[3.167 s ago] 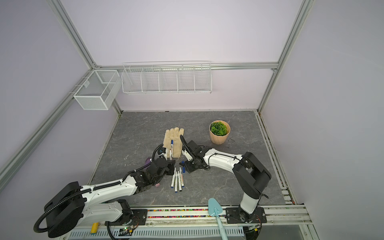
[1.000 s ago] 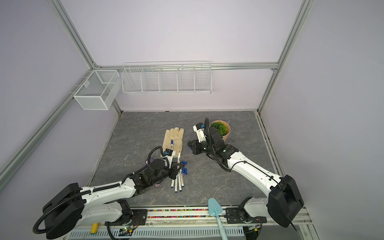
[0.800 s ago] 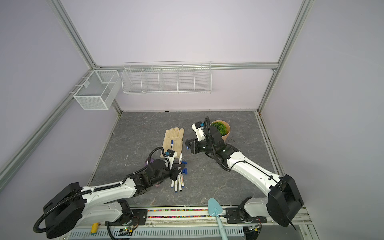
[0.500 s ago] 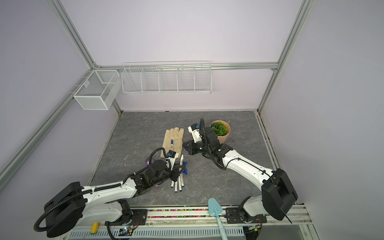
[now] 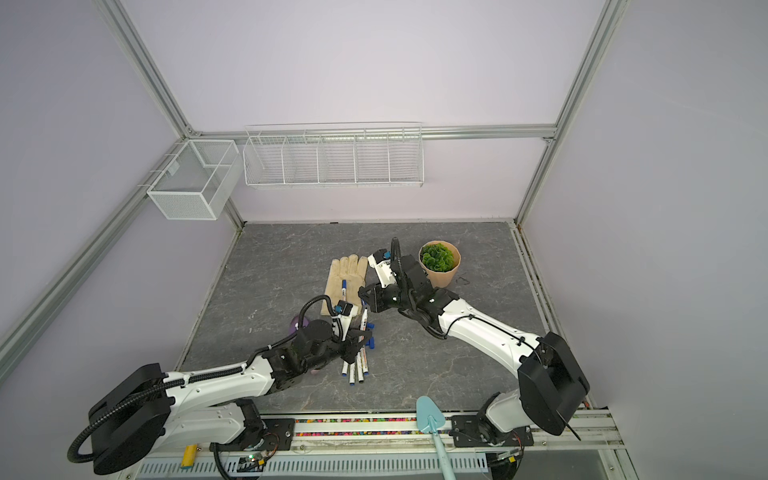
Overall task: Insert the pens into the pen caps
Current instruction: 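Lift the blue cap with the right gripper and bring it above the marker tip, then press the blue cap down onto the marker held upright by the left gripper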
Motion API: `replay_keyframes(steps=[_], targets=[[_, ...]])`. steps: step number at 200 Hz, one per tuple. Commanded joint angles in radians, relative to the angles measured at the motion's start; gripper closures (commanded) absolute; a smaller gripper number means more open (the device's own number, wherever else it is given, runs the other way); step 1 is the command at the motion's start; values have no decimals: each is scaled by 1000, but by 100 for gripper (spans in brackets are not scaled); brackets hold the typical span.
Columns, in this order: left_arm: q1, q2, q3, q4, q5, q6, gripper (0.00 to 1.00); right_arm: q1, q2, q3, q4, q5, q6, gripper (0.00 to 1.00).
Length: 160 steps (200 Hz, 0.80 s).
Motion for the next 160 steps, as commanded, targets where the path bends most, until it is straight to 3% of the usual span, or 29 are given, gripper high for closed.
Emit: replay_keyframes(steps=[1,160], targets=[[-4,5,23,8,1,14,100,7,-14,-3,-22,21,-30,92],[-4,4,23,25,11,25,100,9,-58,-65,-32,-50,-42,92]])
